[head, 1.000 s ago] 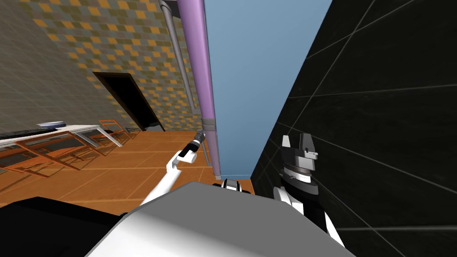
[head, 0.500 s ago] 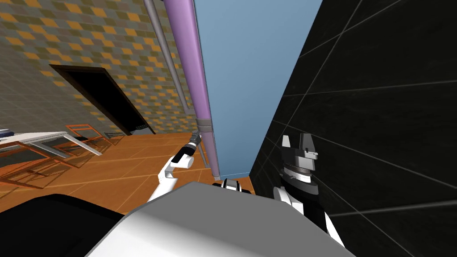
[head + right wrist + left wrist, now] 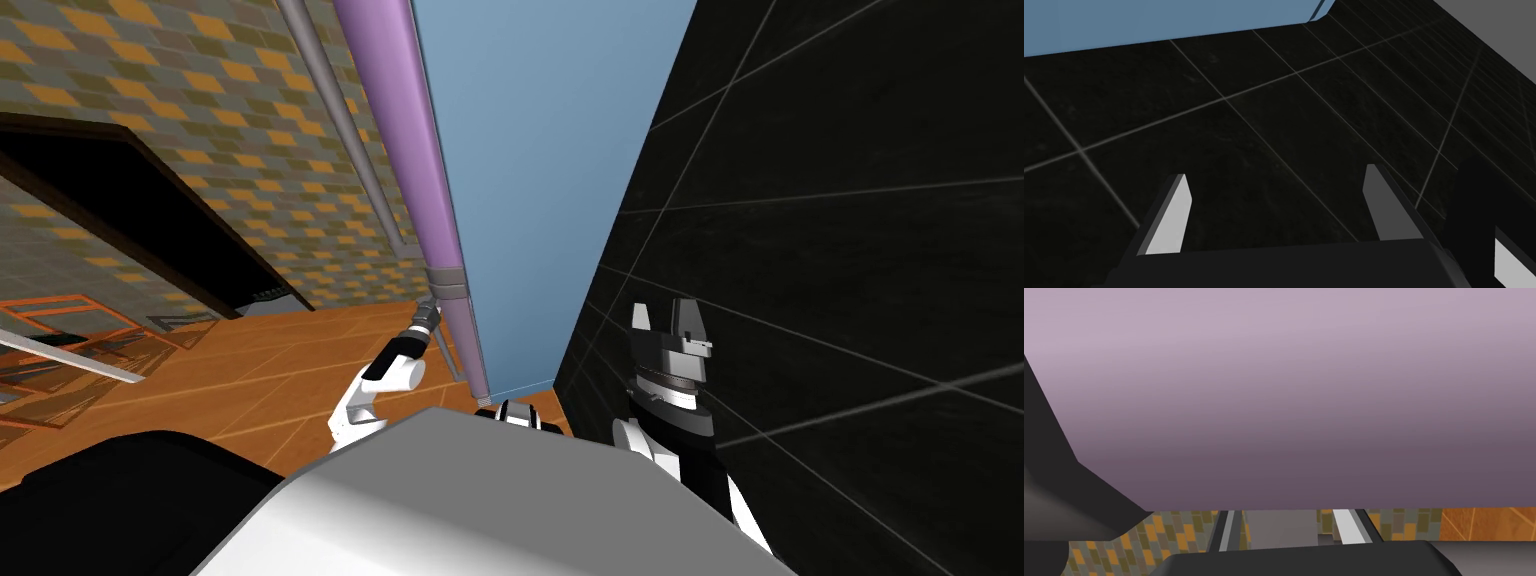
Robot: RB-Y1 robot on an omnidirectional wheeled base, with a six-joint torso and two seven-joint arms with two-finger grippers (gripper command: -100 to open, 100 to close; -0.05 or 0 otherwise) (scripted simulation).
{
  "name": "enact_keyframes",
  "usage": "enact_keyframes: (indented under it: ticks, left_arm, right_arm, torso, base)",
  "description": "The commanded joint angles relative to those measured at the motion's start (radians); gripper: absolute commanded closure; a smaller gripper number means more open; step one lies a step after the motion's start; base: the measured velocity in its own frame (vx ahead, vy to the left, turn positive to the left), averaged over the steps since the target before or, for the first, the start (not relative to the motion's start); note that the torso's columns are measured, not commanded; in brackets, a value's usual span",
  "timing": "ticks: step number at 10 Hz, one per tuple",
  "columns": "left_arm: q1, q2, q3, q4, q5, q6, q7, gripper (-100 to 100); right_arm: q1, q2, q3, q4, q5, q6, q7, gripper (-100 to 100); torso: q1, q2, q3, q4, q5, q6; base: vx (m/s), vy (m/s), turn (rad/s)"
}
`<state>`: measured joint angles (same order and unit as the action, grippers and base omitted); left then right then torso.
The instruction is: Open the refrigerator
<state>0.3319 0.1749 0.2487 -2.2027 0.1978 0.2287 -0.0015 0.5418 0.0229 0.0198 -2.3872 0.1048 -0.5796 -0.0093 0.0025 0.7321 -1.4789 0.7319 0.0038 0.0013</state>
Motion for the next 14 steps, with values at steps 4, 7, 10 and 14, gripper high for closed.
enact_keyframes:
  ticks: [4,7,10,14]
  left_arm:
    - [0.132,-0.093,0.066,-0.129,0.009,0.050,-0.094,100]
    - [0.064,-0.075,0.091,-0.090,0.010,0.052,-0.088,100]
    - [-0.014,-0.065,0.122,-0.005,0.000,0.050,-0.091,100]
    - [-0.065,-0.060,0.138,0.037,-0.005,0.050,-0.092,100]
  right_arm:
    - [0.000,0.000,0.000,0.000,0.000,0.000,0.000,0]
    - [0.000,0.000,0.000,0.000,0.000,0.000,0.000,0]
    - [0.000,0.000,0.000,0.000,0.000,0.000,0.000,0]
    - [0.000,0.000,0.000,0.000,0.000,0.000,0.000,0]
  torso:
    - [-0.001,0.008,0.005,0.003,-0.001,-0.007]
    - [0.007,0.006,0.003,0.007,-0.003,0.004]
    - [0.002,-0.005,-0.005,0.005,-0.004,0.002]
    - [-0.002,-0.010,-0.008,0.003,-0.006,0.009]
  base:
    - [-0.007,0.055,-0.132]
    - [-0.072,0.139,-0.166]
    - [-0.157,0.280,-0.229]
    - [-0.140,0.254,-0.155]
